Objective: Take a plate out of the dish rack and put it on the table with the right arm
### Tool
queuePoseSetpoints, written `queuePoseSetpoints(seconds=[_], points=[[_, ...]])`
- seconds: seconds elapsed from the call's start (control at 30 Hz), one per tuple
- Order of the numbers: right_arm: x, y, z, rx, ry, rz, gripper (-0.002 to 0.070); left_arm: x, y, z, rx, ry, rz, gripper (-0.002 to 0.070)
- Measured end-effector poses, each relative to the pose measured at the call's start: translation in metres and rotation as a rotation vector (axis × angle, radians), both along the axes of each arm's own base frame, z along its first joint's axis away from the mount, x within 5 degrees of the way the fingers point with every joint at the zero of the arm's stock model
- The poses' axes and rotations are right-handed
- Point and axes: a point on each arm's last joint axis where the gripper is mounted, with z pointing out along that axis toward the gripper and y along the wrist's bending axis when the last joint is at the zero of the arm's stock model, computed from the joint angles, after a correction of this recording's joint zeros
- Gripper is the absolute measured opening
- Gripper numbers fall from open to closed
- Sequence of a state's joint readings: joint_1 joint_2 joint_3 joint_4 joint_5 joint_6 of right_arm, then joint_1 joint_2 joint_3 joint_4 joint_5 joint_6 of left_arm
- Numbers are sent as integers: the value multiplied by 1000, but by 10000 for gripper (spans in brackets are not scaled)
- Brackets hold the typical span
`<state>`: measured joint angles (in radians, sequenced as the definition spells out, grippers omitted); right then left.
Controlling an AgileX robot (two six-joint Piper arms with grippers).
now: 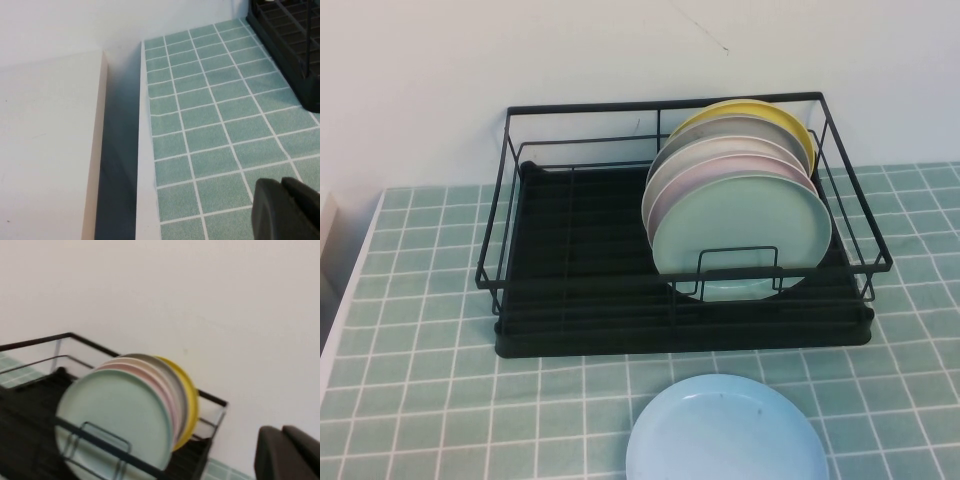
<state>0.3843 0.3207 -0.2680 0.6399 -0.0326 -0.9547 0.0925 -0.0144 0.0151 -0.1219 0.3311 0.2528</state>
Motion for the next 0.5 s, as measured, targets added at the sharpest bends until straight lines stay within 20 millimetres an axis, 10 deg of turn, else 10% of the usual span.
queuePoseSetpoints(seconds=[0.5], points=[[-21, -38, -87, 4, 75, -496, -1, 0, 0, 0, 0, 0, 0, -3]])
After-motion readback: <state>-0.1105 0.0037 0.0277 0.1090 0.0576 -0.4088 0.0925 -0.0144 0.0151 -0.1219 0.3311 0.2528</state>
